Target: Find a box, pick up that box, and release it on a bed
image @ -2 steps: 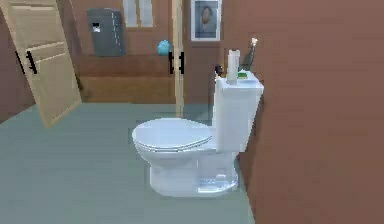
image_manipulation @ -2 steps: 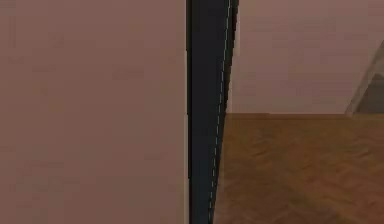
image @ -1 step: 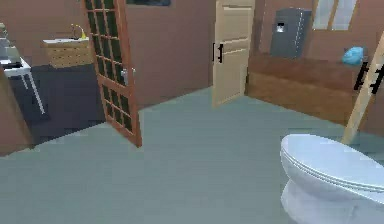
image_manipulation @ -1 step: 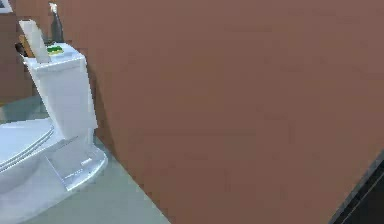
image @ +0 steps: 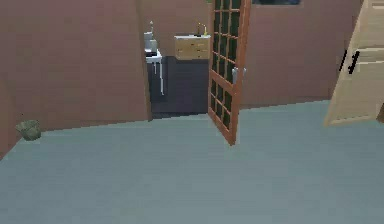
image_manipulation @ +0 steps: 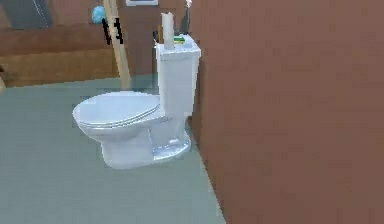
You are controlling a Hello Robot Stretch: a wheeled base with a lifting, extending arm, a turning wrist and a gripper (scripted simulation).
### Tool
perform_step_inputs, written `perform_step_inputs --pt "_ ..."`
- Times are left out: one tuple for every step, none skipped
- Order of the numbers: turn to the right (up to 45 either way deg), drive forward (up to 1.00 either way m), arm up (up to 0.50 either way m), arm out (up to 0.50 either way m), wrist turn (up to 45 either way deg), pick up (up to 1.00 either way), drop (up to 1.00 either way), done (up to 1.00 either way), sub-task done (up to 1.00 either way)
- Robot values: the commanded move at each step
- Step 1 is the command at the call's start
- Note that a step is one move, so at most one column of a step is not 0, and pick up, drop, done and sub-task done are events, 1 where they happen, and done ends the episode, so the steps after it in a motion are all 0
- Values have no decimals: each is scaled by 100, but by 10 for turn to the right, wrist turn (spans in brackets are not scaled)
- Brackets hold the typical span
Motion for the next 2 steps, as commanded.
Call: perform_step_inputs --pt "0 100 0 0 0 0 0 0 0" --pt "-30 0 0 0 0 0 0 0 0"
